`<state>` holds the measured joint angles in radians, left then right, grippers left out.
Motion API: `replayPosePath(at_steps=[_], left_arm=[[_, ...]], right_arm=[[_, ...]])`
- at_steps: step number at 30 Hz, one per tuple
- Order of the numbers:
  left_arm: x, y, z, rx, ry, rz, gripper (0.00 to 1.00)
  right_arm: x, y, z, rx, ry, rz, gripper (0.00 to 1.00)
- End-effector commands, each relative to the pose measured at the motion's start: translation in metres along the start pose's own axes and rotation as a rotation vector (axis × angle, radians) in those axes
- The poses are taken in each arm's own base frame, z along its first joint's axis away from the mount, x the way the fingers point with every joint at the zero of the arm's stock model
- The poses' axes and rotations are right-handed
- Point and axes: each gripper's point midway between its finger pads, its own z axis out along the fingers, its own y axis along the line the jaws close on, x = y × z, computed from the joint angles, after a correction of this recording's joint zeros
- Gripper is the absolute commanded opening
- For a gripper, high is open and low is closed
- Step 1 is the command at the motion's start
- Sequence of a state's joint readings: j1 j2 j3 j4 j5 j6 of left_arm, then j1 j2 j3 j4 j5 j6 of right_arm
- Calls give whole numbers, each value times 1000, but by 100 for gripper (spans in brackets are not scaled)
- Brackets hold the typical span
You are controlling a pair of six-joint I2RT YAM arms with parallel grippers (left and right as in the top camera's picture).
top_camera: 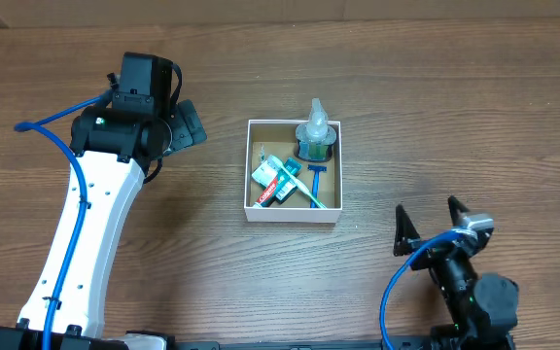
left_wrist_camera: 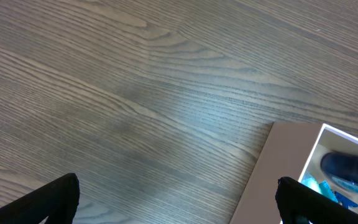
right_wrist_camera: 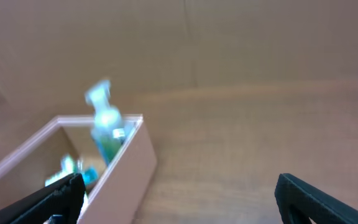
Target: Pack container
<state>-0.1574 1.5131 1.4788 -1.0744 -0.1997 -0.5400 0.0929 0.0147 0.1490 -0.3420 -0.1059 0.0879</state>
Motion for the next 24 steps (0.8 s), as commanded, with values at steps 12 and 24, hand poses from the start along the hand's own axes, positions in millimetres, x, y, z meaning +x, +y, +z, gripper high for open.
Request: replayPosePath(at_steps=[12, 24], left_arm=[[-4, 1, -2, -7, -14, 18, 100], [-4, 1, -2, -7, -14, 19, 100]], right_arm=[[43, -13, -4, 62, 165, 10, 100], [23, -16, 2, 80, 59, 89, 100]])
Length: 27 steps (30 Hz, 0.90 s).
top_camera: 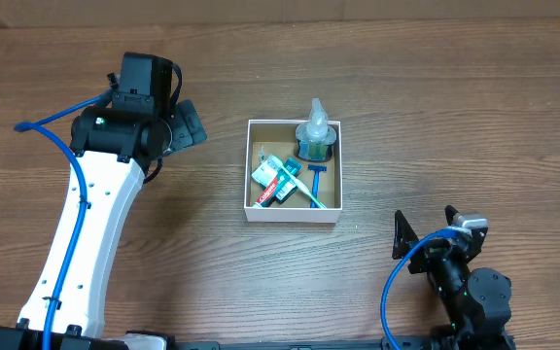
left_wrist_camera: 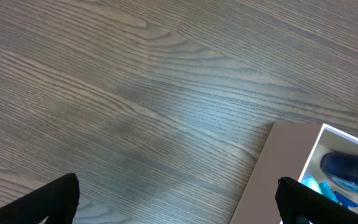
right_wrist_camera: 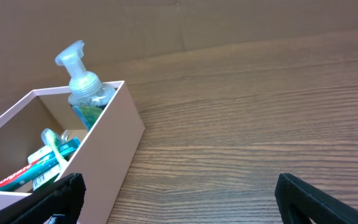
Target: Pack container
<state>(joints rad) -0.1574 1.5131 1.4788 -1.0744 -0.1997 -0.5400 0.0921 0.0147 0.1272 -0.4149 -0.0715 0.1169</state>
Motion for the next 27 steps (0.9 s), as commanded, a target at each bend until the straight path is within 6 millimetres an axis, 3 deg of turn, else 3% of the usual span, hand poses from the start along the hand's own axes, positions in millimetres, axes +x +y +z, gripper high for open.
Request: replayPosePath(at_steps=[1, 4, 27], left_arm=[[-4, 0, -2, -7, -14, 18, 100], [-4, 1, -2, -7, -14, 19, 100], [-4, 1, -2, -7, -14, 19, 100]], right_arm=[[-4, -9, 0, 42, -31, 90, 100], [-5, -13, 0, 61, -38, 145, 100], [-5, -13, 0, 58, -35, 98, 100]])
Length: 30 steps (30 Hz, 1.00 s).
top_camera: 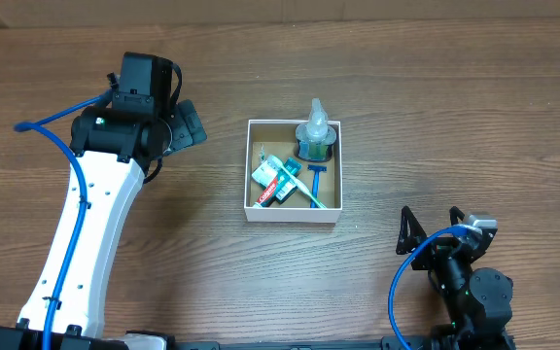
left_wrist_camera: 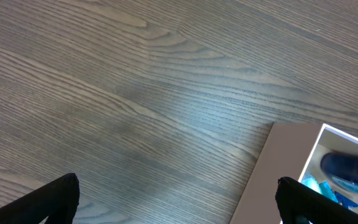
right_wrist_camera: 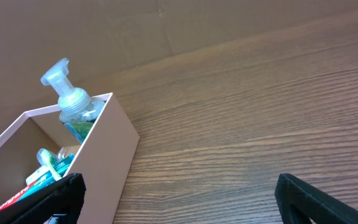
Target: Pack container
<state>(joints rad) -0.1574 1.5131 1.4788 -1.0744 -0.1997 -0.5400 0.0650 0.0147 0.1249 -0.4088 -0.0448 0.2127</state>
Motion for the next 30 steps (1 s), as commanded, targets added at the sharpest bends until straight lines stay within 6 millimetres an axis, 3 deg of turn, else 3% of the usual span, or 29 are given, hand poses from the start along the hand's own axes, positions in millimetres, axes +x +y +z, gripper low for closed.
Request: replayPosePath(at_steps=[1, 9, 12, 15, 18, 19, 23, 26, 28, 30], left_arm=[[-4, 1, -2, -7, -14, 19, 100], [-4, 1, -2, -7, -14, 18, 100], [-9, 3, -24, 26, -69, 6, 100], [-16, 11, -76, 99, -194, -25, 100], [-14, 30, -153, 209, -383, -71, 100], [-12, 35, -166, 229, -417, -79, 100], [22, 79, -267, 390, -690, -146, 100], [53, 108, -314, 478, -840, -183, 100], [79, 129, -333, 516, -911, -201, 100], [101, 144, -340, 531, -943, -212, 100]], right_arm=[[-3, -2, 0, 6, -19, -3, 100], [-3, -2, 0, 6, -19, -3, 100], [-3, -2, 0, 6, -19, -3, 100], [-3, -2, 0, 6, -19, -3, 100], [-3, -2, 0, 6, -19, -3, 100], [-3, -2, 0, 6, -19, -3, 100], [-3, -2, 0, 6, -19, -3, 100], [-3, -2, 0, 6, -19, -3, 100], [-3, -2, 0, 6, -19, -3, 100], [-3, -2, 0, 6, -19, -3, 100]])
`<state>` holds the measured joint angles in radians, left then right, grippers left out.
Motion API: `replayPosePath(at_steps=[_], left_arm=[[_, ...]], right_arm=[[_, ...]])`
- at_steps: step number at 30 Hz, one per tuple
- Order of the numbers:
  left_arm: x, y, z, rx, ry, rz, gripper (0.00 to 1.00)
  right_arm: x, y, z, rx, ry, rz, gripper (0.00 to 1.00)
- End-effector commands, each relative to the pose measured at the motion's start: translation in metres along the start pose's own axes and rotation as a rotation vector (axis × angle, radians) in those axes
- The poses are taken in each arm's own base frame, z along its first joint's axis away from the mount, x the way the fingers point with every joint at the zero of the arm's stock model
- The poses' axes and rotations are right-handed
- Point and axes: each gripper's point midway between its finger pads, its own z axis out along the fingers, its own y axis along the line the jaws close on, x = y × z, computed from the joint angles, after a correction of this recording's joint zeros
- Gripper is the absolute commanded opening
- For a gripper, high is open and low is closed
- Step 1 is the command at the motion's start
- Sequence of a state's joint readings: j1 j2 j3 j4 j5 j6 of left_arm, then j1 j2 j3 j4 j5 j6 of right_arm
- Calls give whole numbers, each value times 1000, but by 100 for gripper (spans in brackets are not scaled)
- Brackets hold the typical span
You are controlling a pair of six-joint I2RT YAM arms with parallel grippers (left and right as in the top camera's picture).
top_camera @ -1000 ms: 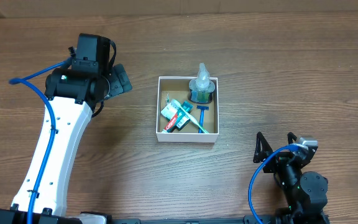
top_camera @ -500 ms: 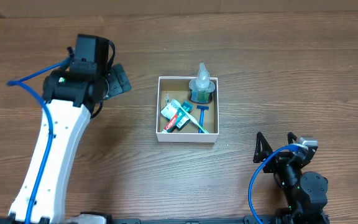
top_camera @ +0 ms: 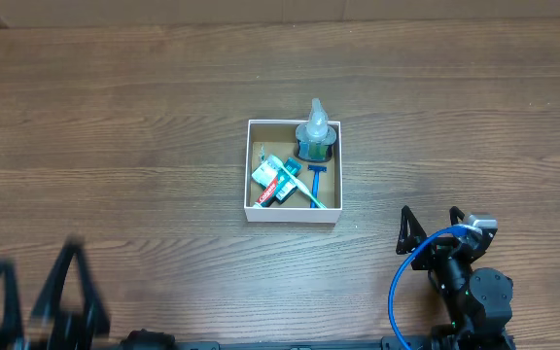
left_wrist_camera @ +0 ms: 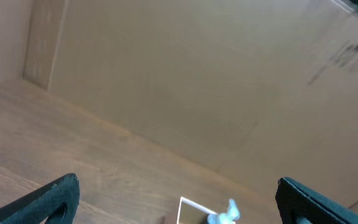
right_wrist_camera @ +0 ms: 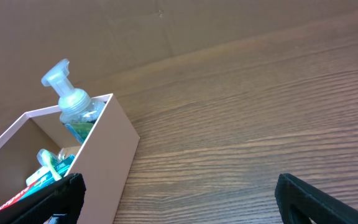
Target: Pack container
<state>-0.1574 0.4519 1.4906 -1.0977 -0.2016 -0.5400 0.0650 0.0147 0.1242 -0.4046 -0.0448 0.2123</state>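
A white open box (top_camera: pixel 293 208) stands mid-table. It holds a clear pump bottle (top_camera: pixel 316 136), a toothpaste tube (top_camera: pixel 273 176), a blue razor (top_camera: pixel 318 173) and a green toothbrush (top_camera: pixel 309 192). My left gripper (top_camera: pixel 35 295), blurred, sits open at the table's front left corner, far from the box; the left wrist view shows the box (left_wrist_camera: pixel 190 213) small and distant between the left gripper's (left_wrist_camera: pixel 179 199) fingers. My right gripper (top_camera: pixel 432 229) rests open at the front right, facing the box (right_wrist_camera: pixel 104 165) and bottle (right_wrist_camera: pixel 73 102), with nothing between its fingers.
Bare wood-grain tabletop (top_camera: pixel 455 107) surrounds the box on all sides. A brown cardboard wall (left_wrist_camera: pixel 185 74) rises behind the table's far edge. A blue cable (top_camera: pixel 397 287) loops along the right arm.
The left arm has gone from its place left of the box to the front left corner, its gripper still open. The right gripper and the box's contents are unchanged.
At first the left gripper hung open just left of the box and the right gripper stood open at the front right. The right gripper then settled lower and turned slightly toward the box. Now the left arm is back at the front left corner.
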Motion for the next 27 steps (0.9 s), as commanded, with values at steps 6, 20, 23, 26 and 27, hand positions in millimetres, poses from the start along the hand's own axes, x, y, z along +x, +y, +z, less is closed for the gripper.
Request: replayPosePath(at_steps=[6, 20, 23, 26, 27], left_arm=[[33, 39, -74, 3, -24, -5, 100], [102, 85, -95, -162, 60, 16, 100], [117, 92, -88, -177, 85, 19, 100], [128, 96, -78, -197, 124, 25, 100], [131, 98, -74, -205, 137, 28, 100]], right_arm=[[-2, -2, 0, 7, -15, -3, 100], [-2, -2, 0, 7, -15, -3, 100], [-2, -2, 0, 7, -15, -3, 100], [-2, -2, 0, 7, -15, -2, 100], [-2, -2, 0, 7, -15, -3, 100]])
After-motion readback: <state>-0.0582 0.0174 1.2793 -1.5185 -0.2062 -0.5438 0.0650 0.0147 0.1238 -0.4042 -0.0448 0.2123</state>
